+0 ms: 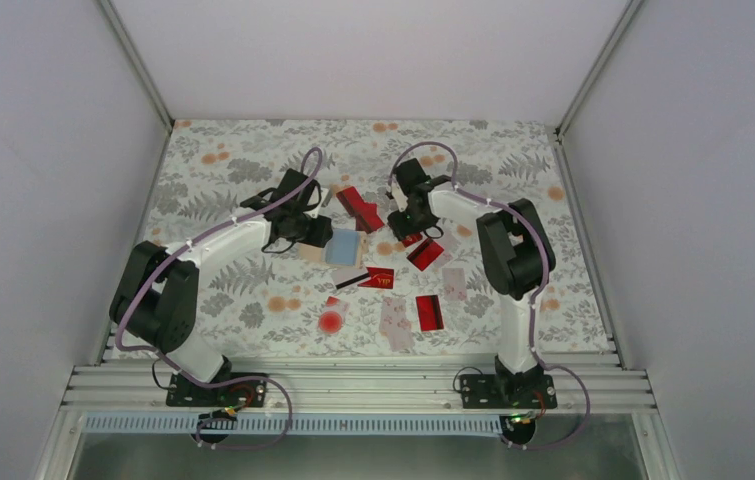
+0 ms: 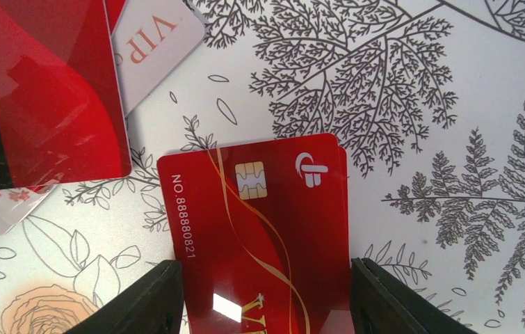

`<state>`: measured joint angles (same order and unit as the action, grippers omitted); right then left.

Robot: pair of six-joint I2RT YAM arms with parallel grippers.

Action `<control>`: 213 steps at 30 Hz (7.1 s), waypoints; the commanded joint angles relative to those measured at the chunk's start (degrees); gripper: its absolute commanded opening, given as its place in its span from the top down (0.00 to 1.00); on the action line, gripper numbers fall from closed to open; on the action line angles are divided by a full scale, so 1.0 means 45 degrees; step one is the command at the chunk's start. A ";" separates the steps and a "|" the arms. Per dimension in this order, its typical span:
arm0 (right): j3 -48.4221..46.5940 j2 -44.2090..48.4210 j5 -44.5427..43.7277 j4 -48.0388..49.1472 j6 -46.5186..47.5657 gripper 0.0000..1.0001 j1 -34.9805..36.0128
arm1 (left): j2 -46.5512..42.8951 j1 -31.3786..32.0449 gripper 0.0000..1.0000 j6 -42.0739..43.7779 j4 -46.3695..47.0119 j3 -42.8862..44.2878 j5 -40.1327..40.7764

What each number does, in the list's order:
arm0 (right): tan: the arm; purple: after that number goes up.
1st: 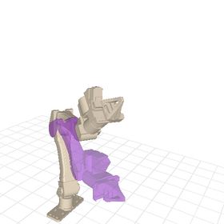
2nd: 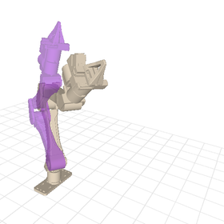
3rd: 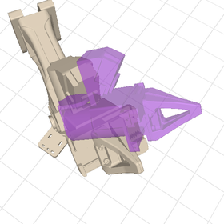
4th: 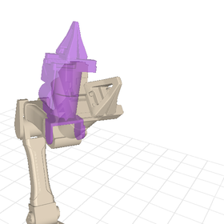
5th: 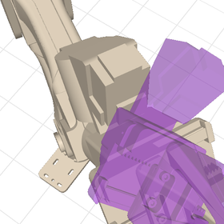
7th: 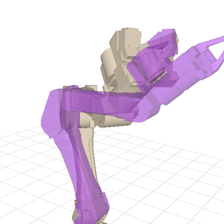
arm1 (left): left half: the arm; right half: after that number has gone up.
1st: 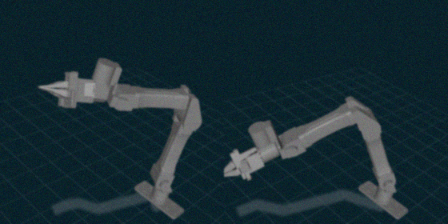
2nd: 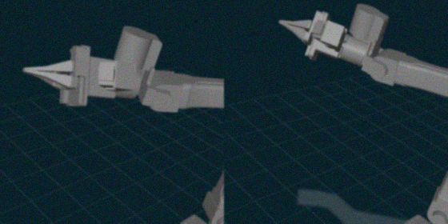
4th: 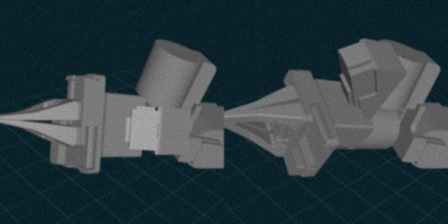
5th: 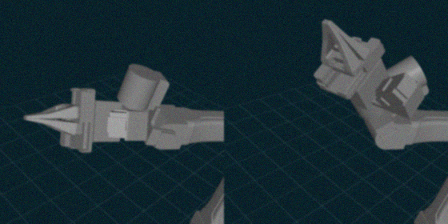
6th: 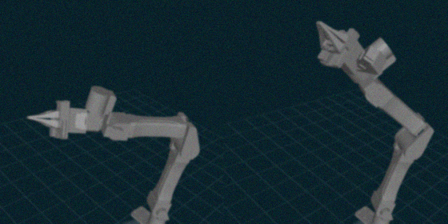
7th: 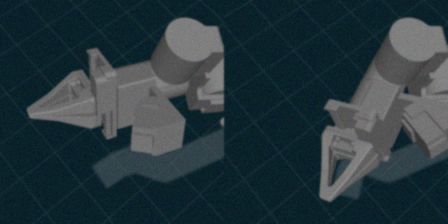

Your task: Put the credit cards into the card holder

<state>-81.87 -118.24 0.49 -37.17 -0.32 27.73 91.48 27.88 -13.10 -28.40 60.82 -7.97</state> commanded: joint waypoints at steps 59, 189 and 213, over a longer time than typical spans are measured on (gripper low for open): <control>0.1092 0.3334 -0.0813 -0.3502 -0.9897 0.01 0.0120 | -0.0289 -0.0013 0.58 -0.0787 -0.0254 0.1946 -0.1043; 0.0866 0.1162 0.0155 -0.3770 -1.2931 0.09 -0.0911 | -0.1203 -0.0082 0.58 -0.0565 0.0445 0.0181 -0.0651; 0.1241 0.0054 -0.0315 -0.3934 -1.2780 0.35 -0.0829 | -0.1231 -0.0258 0.58 -0.0315 0.0843 -0.0333 -0.0842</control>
<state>-77.95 -114.15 1.48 -54.28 -57.80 23.49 87.26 27.11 -15.59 -25.52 59.75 -11.20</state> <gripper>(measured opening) 0.668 0.422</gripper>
